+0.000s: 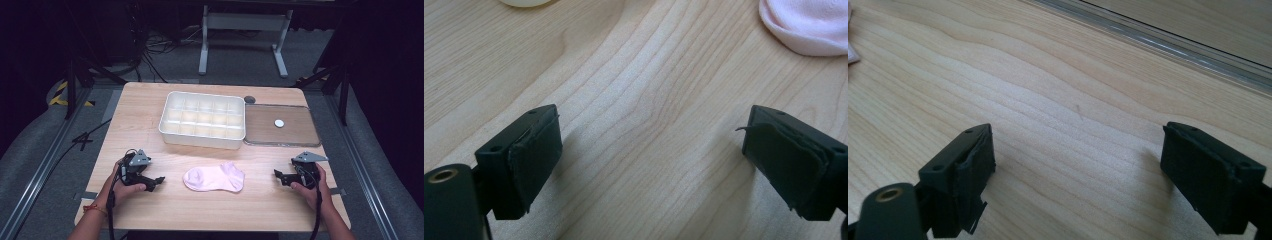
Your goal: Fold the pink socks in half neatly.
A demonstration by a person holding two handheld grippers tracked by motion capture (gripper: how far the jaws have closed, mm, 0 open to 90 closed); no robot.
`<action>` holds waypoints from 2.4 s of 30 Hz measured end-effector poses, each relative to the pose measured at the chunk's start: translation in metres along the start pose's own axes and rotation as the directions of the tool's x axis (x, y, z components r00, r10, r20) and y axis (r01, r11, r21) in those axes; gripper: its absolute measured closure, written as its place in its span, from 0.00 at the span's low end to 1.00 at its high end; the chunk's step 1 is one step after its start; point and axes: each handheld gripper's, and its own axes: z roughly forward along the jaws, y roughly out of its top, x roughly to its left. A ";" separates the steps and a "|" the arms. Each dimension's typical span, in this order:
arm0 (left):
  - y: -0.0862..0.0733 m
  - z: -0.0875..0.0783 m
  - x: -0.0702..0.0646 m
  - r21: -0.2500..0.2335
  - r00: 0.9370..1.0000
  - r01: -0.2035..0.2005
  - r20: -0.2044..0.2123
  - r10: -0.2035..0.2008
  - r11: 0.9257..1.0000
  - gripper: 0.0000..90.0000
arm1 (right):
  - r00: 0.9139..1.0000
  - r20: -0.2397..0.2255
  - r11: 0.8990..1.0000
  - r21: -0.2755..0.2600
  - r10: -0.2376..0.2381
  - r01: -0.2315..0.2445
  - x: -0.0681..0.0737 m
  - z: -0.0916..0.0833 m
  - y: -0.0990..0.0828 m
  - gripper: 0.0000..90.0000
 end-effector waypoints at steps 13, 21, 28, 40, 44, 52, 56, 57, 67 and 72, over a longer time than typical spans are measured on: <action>0.000 0.000 0.000 0.000 1.000 0.000 0.000 0.000 1.000 0.10 | 1.000 0.002 1.000 -0.001 0.012 -0.012 0.001 0.000 0.000 0.16; -0.002 -0.001 -0.003 -0.002 1.000 0.020 -0.009 -0.020 1.000 0.10 | 1.000 0.004 1.000 -0.003 0.003 -0.003 0.002 0.000 0.001 0.19; -0.002 -0.002 -0.004 -0.003 1.000 0.015 -0.011 -0.016 1.000 0.11 | 0.999 -0.042 0.999 -0.010 -0.035 0.035 0.006 -0.001 0.003 0.33; -0.001 -0.004 -0.007 0.007 1.000 0.026 -0.010 -0.026 1.000 0.16 | 0.981 -0.159 0.993 -0.067 -0.109 0.099 0.033 -0.009 0.019 0.55; -0.001 -0.003 -0.007 0.002 0.999 0.030 -0.012 -0.030 1.000 0.16 | 0.970 -0.202 0.989 -0.080 -0.137 0.123 0.046 -0.009 0.026 0.60; 0.000 -0.003 -0.010 0.002 0.999 0.047 -0.025 -0.047 0.999 0.18 | 0.954 -0.234 0.982 -0.090 -0.185 0.168 0.064 -0.006 0.034 0.63; 0.002 -0.004 -0.012 -0.008 0.997 0.075 0.005 -0.075 0.997 0.22 | 0.944 -0.256 0.978 -0.097 -0.206 0.187 0.072 -0.004 0.040 0.65; 0.002 -0.004 -0.012 -0.008 0.997 0.072 0.013 -0.072 0.997 0.24 | 0.941 -0.262 0.976 -0.098 -0.212 0.193 0.074 -0.004 0.041 0.66; 0.028 -0.007 -0.032 -0.072 0.990 0.127 0.069 -0.122 0.989 0.38 | 0.896 -0.325 0.953 -0.106 -0.304 0.285 0.102 0.009 0.060 0.77; 0.044 -0.001 -0.045 -0.075 0.990 0.109 0.102 -0.101 0.991 0.39 | 0.860 -0.348 0.927 -0.104 -0.374 0.360 0.122 0.021 0.069 0.83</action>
